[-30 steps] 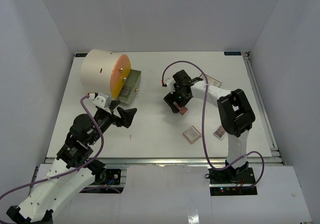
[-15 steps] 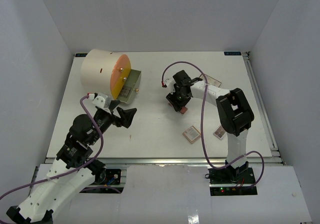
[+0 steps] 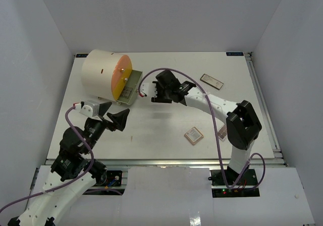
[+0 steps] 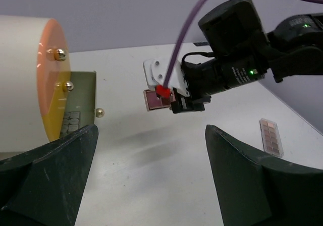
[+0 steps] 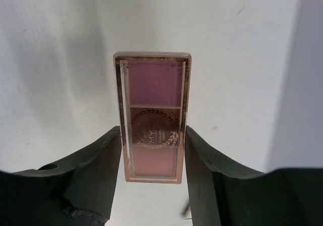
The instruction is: Organize the makeup
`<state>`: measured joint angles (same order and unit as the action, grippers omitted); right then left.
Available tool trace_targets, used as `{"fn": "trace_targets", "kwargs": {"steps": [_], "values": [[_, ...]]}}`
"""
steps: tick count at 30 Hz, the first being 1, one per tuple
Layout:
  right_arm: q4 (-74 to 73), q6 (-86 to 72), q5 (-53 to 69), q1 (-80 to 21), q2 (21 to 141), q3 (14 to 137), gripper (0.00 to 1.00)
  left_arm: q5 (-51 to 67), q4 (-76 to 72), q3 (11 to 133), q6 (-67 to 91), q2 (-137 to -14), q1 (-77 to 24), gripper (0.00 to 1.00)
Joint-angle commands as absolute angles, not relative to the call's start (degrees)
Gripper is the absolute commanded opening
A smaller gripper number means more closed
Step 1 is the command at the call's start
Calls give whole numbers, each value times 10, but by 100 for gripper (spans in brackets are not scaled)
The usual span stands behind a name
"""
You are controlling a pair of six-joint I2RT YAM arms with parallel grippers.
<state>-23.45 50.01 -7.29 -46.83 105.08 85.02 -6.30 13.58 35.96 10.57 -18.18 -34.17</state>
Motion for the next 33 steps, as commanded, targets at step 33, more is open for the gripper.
{"fn": "trace_targets", "kwargs": {"steps": [33], "values": [[421,1134,65,-543,1202,768,21,-123,115,348,110,-98,-301,98]]}}
